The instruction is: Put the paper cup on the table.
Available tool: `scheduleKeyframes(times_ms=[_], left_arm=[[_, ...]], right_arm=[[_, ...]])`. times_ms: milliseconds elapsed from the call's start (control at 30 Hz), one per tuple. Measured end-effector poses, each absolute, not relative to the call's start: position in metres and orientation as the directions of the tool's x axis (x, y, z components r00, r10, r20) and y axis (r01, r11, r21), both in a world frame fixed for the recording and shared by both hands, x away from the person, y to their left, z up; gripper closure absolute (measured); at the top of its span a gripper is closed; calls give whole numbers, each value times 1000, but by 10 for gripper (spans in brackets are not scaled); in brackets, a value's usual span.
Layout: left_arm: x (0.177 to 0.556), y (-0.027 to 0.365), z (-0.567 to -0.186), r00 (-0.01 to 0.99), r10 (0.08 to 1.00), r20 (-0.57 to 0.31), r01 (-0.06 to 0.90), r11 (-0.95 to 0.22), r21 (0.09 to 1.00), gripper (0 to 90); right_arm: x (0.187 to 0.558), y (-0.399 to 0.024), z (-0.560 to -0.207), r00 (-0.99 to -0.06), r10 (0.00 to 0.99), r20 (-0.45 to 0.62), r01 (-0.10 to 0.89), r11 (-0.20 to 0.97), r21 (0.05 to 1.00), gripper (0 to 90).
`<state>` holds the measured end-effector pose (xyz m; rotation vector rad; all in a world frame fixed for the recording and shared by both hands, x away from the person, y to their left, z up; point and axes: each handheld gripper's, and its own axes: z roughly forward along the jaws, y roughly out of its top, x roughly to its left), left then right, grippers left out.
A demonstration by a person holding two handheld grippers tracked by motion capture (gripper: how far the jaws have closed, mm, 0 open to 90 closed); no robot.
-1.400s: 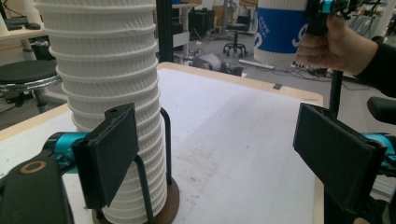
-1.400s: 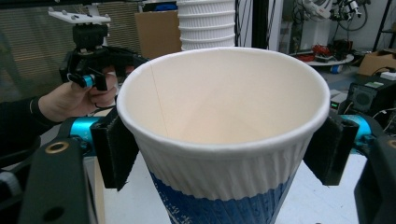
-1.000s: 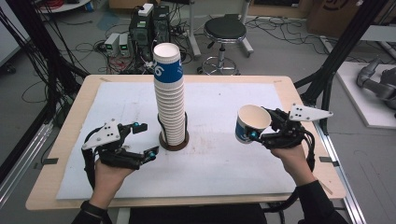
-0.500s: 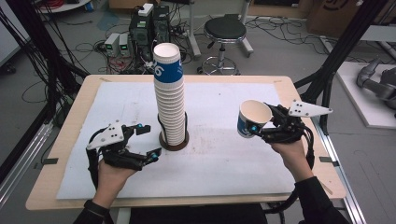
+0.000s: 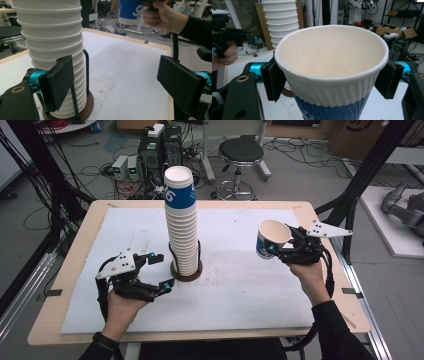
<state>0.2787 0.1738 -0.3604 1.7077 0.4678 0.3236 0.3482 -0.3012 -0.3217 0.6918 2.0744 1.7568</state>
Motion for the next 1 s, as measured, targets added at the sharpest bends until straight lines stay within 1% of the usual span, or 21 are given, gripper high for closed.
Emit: scheduleKeyframes(times_ms=[300,700,767,833,1000], left_arm=[[280,173,-362,871,489,-52,142,-149,979,143],[280,172,-364,869,492,-53,146,-152,978,145],[280,172,-364,869,493,-52,146,-154,977,146],[280,172,-364,870,491,-55,147,-153,977,145],[281,172,-364,871,487,-57,150,-154,977,146]], right_arm=[[365,-298,-331,-795,604,53,165,131,978,231],[382,-297,-349,-742,665,83,213,117,970,231],[384,-298,-353,-735,673,80,204,107,973,232],[385,-299,-356,-723,685,95,224,102,969,232],[389,-302,-365,-705,701,108,231,83,969,233]])
